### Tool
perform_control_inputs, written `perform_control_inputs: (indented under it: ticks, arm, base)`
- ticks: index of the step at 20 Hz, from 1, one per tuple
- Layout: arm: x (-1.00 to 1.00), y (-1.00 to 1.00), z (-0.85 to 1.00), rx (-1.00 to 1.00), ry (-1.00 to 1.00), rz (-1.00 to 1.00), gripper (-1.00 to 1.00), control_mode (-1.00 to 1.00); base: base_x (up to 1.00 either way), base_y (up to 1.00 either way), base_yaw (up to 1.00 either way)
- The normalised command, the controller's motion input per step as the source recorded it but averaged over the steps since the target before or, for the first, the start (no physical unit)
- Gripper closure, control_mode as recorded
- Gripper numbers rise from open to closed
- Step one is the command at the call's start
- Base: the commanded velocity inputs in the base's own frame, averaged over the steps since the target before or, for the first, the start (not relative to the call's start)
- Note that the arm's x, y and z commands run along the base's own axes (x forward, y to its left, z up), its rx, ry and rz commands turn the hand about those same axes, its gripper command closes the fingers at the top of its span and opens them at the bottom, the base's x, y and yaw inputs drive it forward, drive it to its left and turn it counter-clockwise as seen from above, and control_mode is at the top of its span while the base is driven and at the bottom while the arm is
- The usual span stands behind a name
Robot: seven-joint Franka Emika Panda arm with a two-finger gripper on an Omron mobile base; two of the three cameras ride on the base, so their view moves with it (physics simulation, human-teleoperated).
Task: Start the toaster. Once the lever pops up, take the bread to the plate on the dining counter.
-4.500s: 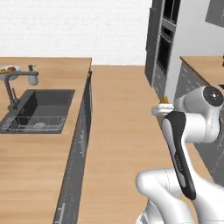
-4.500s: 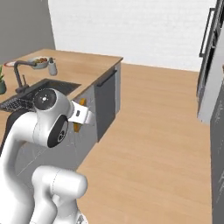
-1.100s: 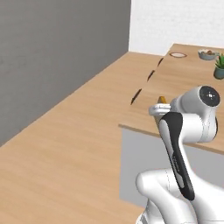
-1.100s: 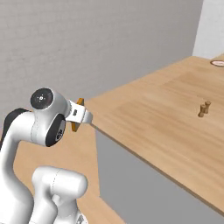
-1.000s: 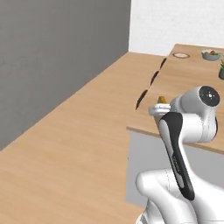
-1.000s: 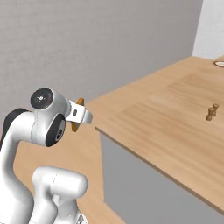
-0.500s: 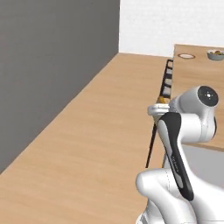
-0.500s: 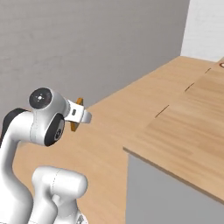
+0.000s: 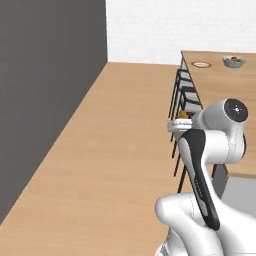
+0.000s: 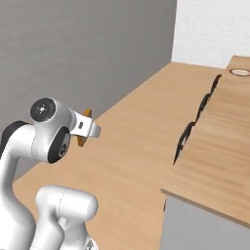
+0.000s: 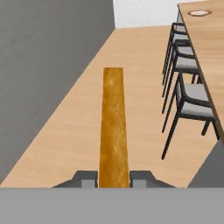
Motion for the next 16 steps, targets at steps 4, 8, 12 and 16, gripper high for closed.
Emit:
perform_control_inputs:
  ticks: [4, 8, 12, 16]
  arm:
    - [0.00, 0.00, 0.00, 0.00, 0.00, 0.00, 1.00, 1.00]
    - [0.00, 0.00, 0.00, 0.00, 0.00, 0.00, 1.00, 1.00]
    - [0.00, 0.00, 0.00, 0.00, 0.00, 0.00, 1.00, 1.00]
    - [0.00, 0.00, 0.00, 0.00, 0.00, 0.00, 1.00, 1.00]
  base:
    - [0.97, 0.26, -0.36]
    - [1.00, 0.24, -0.36]
    - [1.00, 0.26, -0.36]
    - [1.00, 0.37, -0.34]
